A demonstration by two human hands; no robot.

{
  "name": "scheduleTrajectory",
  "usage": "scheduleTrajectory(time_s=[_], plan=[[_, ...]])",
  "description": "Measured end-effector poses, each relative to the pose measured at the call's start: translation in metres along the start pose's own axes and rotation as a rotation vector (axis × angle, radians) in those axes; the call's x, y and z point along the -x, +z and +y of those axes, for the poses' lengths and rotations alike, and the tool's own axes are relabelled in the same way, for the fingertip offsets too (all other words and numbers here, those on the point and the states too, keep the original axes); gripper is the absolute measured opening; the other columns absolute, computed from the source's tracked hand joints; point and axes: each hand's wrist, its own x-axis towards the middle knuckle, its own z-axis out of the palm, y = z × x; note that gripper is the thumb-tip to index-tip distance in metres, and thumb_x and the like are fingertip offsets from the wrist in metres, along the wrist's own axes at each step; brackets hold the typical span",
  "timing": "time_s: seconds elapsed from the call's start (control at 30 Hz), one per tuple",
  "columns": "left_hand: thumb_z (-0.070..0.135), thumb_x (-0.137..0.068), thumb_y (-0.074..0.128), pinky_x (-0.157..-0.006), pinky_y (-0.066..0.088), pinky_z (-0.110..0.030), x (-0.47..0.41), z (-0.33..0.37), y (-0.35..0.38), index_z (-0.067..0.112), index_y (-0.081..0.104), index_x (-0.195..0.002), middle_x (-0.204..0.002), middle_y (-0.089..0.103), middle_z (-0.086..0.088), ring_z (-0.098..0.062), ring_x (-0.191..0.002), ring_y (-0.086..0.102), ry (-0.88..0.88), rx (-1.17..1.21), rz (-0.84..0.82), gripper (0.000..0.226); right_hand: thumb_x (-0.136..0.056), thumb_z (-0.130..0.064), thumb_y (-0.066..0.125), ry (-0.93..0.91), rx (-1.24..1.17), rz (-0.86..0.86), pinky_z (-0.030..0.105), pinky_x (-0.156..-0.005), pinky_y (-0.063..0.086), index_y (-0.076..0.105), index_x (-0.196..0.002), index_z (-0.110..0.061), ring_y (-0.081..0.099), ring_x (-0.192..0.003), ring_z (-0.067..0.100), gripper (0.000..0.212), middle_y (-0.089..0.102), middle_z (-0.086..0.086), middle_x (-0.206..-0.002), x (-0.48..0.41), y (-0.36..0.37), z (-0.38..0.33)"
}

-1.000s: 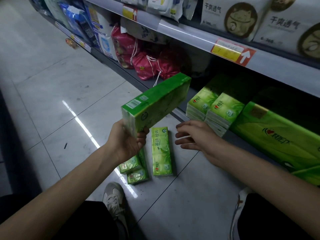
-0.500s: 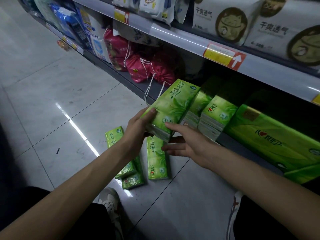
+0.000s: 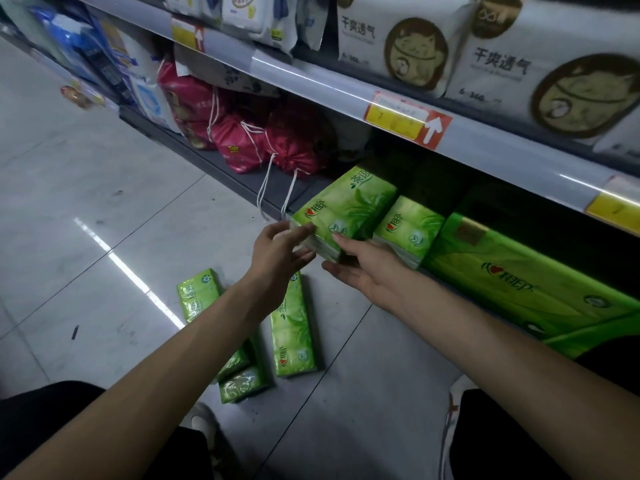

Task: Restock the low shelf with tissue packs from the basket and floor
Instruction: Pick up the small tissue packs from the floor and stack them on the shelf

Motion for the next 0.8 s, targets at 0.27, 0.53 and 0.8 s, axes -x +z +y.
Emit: scheduleTrajectory(time_s=[0.27,0.53,0.8], plan=[[0.001,-0.091,0.073,-0.091,0.062,-0.047,-0.023,-0.012,0.021,0.004,0.053,-0.132,-0.121,0.066,-0.021,-0.036,-0.101,0.075,-0.069,0.033,0.0,0.045,-0.092,-0.019,0.077,-0.065,0.05,0.124,0.037,-0.094,0.06,0.068,-0.101,-0.01,0.075,-0.094,0.026,0.016,0.068,0.007,-0.102,-0.011,-0.012,0.006],[0.002,-0.089,0.077,-0.096,0.06,-0.05,-0.051,-0.01,0.049,0.004,0.056,-0.126,-0.116,0.065,-0.022,-0.04,-0.109,0.069,-0.061,0.076,0.013,0.042,-0.09,-0.015,0.074,0.038,0.35,0.11,0.038,-0.091,0.062,0.062,-0.123,-0.007,0.071,-0.1,0.03,0.036,0.057,0.006,-0.114,-0.008,-0.033,0.01],[0.001,-0.087,0.078,-0.091,0.062,-0.048,-0.065,-0.018,0.068,0.004,0.053,-0.14,-0.104,0.068,-0.018,-0.037,-0.101,0.072,-0.129,0.126,0.033,0.059,-0.094,-0.02,0.069,0.058,0.384,0.128,0.034,-0.08,0.063,0.06,-0.129,-0.009,0.072,-0.101,0.031,0.037,0.06,0.01,-0.105,-0.007,-0.045,0.005]])
